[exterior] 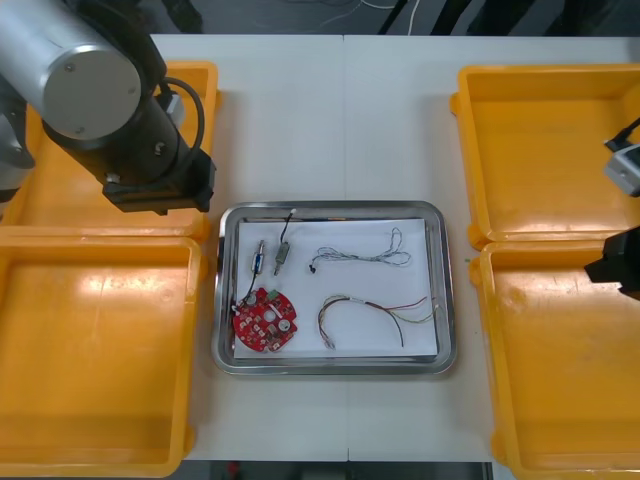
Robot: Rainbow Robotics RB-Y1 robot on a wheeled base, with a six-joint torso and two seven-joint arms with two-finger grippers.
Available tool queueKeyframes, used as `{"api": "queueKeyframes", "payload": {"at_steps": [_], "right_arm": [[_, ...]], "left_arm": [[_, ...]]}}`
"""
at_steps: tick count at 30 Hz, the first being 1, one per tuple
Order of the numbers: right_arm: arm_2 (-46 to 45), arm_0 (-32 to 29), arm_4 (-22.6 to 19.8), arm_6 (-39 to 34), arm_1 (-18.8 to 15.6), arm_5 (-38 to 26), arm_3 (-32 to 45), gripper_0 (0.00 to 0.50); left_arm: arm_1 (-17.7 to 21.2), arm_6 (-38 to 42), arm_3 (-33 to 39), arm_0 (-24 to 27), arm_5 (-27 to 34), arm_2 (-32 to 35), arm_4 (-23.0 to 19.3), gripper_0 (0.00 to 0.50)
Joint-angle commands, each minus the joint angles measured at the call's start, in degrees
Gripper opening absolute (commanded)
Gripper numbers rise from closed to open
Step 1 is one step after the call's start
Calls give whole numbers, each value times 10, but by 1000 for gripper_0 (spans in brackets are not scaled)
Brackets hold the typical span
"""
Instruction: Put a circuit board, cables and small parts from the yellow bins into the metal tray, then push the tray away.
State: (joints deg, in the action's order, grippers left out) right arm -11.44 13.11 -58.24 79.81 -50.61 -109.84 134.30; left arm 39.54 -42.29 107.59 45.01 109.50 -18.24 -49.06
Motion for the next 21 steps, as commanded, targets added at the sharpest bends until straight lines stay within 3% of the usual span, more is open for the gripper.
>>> {"api": "queueKeyframes", "payload": {"at_steps": [1, 7, 10, 21], "right_arm": [[82, 56, -7, -24, -21, -2, 33, 500], [203, 131, -2, -22, -11, -2, 42, 500], [258, 166, 14, -21, 10, 0, 42, 500], [456, 264, 132, -5, 119, 1, 26, 500]], "left_arm": [[59, 8, 19, 24, 5, 36, -39, 500], [106, -5, 24, 4, 5, 71, -75, 500], [127, -13, 33, -15, 5, 94, -89, 500], [178, -76, 76, -115, 5, 186, -110, 500]]}}
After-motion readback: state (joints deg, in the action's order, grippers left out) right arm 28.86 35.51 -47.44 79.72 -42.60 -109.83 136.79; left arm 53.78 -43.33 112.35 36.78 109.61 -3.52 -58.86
